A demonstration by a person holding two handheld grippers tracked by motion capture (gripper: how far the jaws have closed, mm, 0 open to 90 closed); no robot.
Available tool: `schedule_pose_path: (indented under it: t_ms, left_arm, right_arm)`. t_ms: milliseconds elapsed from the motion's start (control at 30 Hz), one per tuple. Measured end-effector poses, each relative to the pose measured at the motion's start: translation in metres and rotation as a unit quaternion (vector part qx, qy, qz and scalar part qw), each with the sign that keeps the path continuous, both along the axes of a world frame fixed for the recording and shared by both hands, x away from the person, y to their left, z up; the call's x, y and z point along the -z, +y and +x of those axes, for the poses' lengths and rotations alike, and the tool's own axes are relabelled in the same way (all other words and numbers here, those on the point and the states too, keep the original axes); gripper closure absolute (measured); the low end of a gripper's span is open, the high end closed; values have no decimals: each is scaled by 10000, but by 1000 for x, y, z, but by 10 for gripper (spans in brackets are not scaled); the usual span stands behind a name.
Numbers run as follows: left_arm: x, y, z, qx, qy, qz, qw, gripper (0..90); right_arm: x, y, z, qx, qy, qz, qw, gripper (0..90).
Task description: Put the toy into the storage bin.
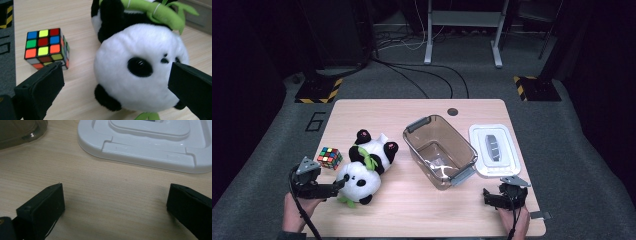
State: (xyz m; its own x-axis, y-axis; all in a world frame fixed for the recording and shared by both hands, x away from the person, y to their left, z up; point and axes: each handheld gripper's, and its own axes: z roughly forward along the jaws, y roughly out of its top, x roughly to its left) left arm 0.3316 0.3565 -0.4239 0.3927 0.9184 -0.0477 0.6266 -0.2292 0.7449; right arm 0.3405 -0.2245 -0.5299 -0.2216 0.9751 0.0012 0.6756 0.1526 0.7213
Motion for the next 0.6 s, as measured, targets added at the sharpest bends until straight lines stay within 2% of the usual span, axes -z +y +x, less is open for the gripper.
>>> schedule_pose_path:
  t_ms: [367, 600]
  left_arm:
    - [-12, -26, 17, 95, 46, -98, 9999, 6]
    - [-13, -38, 27, -15, 69, -222, 9997, 9]
  right_arm:
    - [0, 0, 0, -11, -1, -8, 10000, 8]
    - [0, 0, 0, -8, -2, -7, 10000, 8]
